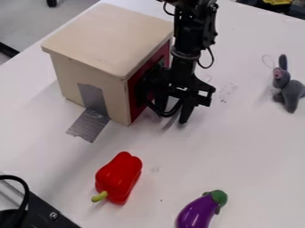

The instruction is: Close the drawer

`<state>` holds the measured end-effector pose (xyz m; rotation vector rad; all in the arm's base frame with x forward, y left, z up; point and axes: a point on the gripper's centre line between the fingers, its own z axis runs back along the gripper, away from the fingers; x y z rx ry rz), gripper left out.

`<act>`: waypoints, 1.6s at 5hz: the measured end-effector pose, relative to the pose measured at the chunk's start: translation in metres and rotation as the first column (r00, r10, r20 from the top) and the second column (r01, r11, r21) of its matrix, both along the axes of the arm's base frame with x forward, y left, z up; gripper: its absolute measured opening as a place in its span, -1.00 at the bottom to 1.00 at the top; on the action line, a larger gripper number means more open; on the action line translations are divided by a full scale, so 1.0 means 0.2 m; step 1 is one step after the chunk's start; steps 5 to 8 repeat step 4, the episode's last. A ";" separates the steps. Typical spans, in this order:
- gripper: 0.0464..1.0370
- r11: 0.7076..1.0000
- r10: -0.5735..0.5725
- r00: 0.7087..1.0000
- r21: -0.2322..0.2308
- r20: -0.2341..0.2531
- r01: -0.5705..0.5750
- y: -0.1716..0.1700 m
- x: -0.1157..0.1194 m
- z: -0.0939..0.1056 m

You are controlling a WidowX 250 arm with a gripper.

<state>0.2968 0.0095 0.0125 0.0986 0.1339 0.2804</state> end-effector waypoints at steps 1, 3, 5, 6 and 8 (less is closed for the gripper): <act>0.86 0.998 -0.056 0.997 -0.035 0.055 0.058 -0.07 0.03 0.07; 0.92 0.963 -0.221 0.954 -0.109 0.203 0.247 -0.37 0.16 0.32; 0.92 0.951 -0.254 0.939 -0.119 0.233 0.287 -0.43 0.16 0.41; 0.92 0.951 -0.254 0.939 -0.119 0.233 0.287 -0.43 0.16 0.41; 0.92 0.951 -0.254 0.939 -0.119 0.233 0.287 -0.43 0.16 0.41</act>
